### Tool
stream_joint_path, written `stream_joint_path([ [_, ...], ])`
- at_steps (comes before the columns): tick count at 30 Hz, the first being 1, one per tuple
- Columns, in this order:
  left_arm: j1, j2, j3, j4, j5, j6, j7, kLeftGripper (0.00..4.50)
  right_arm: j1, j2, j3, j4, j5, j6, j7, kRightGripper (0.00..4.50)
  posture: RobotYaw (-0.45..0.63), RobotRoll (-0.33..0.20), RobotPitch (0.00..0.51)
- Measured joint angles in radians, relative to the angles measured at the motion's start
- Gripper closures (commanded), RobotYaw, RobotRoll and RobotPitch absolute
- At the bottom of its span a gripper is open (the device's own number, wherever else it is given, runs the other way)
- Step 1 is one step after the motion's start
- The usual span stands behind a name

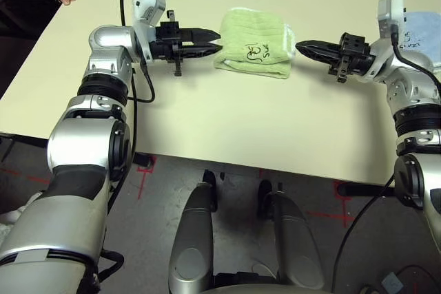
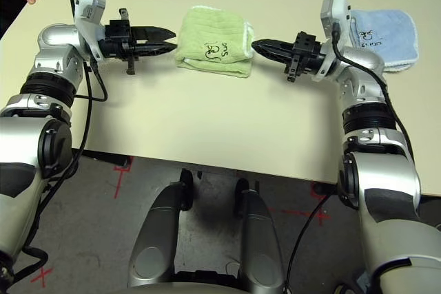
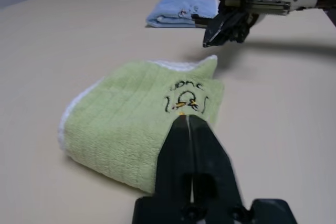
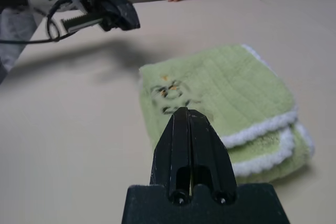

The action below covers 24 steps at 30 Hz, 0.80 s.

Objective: Fold the towel and set it aside.

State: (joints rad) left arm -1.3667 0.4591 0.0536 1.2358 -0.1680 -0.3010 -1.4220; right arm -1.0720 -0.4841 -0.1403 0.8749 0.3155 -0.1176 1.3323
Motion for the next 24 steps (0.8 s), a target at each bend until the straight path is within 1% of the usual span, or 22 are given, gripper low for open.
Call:
stream_joint_path([
  [3,-0.027,-0.046,0.008,0.015,0.014,0.004,0.099,4.49,-0.064,0.047,0.002,0.044,-0.011,-0.031,-0.046,4.50,0.09,0.000,0.327],
  [6,-0.056,-0.085,0.008,0.036,0.037,0.005,0.180,4.49,-0.102,0.091,0.019,0.125,-0.047,-0.062,-0.097,4.50,0.09,0.000,0.328],
  [8,-0.058,-0.105,0.005,0.038,0.055,0.005,0.200,4.49,-0.119,0.107,0.026,0.175,-0.073,-0.069,-0.124,4.50,0.09,0.000,0.328],
  [12,-0.055,-0.138,-0.016,0.043,0.100,0.008,0.226,4.49,-0.150,0.108,0.050,0.233,-0.122,-0.076,-0.155,4.50,0.09,0.000,0.331],
  [15,-0.038,-0.139,-0.035,0.043,0.137,0.014,0.242,4.49,-0.148,0.107,0.053,0.256,-0.148,-0.077,-0.167,4.50,0.08,0.000,0.335],
  [18,-0.007,-0.139,-0.058,0.062,0.174,0.037,0.264,4.49,-0.114,0.105,0.054,0.266,-0.162,-0.079,-0.172,4.50,0.08,0.000,0.337],
  [21,0.021,-0.137,-0.063,0.073,0.194,0.059,0.294,4.49,-0.079,0.105,0.053,0.265,-0.162,-0.080,-0.170,4.50,0.07,0.000,0.339],
  [24,0.021,-0.123,-0.063,0.072,0.205,0.068,0.319,4.49,-0.060,0.103,0.052,0.252,-0.162,-0.080,-0.165,4.50,0.07,0.000,0.339],
])
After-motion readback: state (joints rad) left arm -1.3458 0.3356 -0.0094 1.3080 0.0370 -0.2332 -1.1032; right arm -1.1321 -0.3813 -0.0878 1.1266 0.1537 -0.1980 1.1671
